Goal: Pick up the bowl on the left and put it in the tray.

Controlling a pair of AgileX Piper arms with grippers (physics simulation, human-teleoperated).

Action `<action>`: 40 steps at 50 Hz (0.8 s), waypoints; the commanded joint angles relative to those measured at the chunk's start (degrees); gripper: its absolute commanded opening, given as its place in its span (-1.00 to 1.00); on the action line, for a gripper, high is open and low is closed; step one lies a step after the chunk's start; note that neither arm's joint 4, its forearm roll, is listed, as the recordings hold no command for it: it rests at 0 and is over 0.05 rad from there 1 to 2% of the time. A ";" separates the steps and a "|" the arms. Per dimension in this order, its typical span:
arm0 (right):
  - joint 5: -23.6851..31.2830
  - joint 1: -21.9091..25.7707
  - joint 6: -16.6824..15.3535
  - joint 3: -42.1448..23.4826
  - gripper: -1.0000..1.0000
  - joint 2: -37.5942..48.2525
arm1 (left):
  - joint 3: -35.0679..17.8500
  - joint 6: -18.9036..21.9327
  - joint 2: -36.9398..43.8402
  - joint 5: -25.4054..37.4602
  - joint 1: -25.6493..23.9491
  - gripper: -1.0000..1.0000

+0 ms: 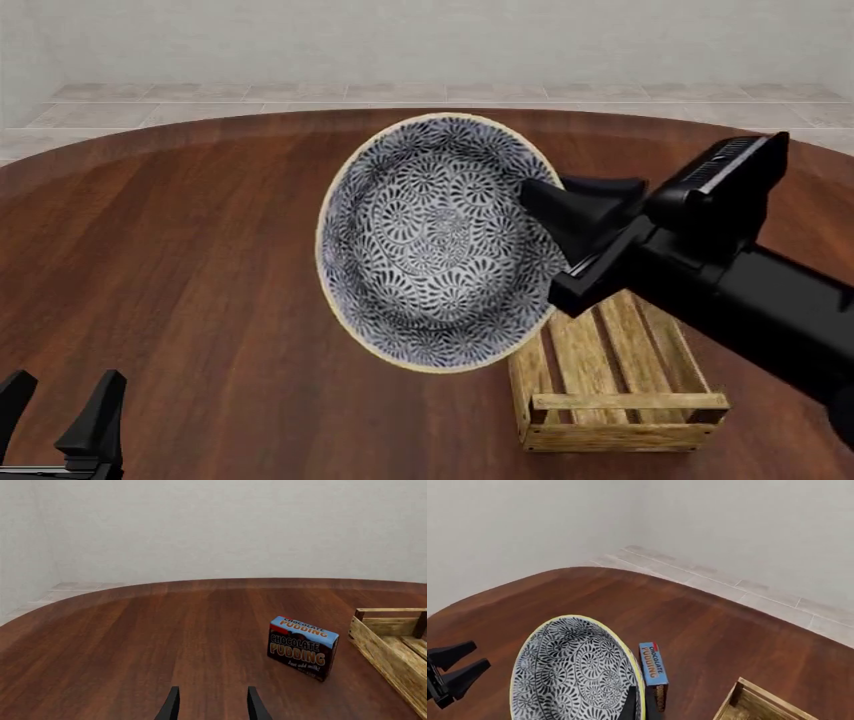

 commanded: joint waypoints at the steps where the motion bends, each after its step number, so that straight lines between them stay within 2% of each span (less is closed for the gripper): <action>1: -1.38 -2.87 0.55 0.40 -1.00 -1.48 | 0.00 0.00 0.00 0.00 0.00 1.00; 6: -2.02 -4.20 0.56 1.08 -1.00 -2.53 | 0.00 0.00 0.00 0.00 0.00 1.00; 9: -2.65 -5.46 -1.68 2.16 -1.00 -4.38 | 0.00 0.00 0.00 0.00 0.00 1.00; 14: -2.26 -9.03 0.57 2.34 -1.00 -5.92 | 0.00 0.00 0.00 0.00 0.00 1.00; 17: -3.00 -10.70 -0.86 3.27 -1.00 -7.60 | 0.00 0.00 0.00 0.00 0.00 1.00; 21: -3.56 -12.53 -1.30 3.64 -1.00 -8.53 | 0.00 0.00 0.00 0.00 0.00 1.00; 22: -3.07 -12.76 -0.48 3.33 -1.00 -8.50 | 0.00 0.00 0.00 0.00 0.00 1.00; 23: -3.57 -13.66 -1.39 3.63 -1.00 -9.25 | 0.00 0.00 0.00 0.00 0.00 1.00; 25: -3.07 -12.70 -0.90 3.51 -1.00 -9.28 | 0.00 0.00 0.00 0.00 0.00 1.00; 29: -4.03 -15.30 -1.94 4.37 -1.00 -10.99 | 0.00 0.00 0.00 0.00 0.00 1.00; 31: -3.46 -15.22 -1.17 4.10 -1.00 -10.91 | 0.00 0.00 0.00 0.00 0.00 1.00; 40: -3.98 -15.19 -1.97 4.59 -1.00 -11.09 | 0.00 0.00 0.00 0.00 0.00 1.00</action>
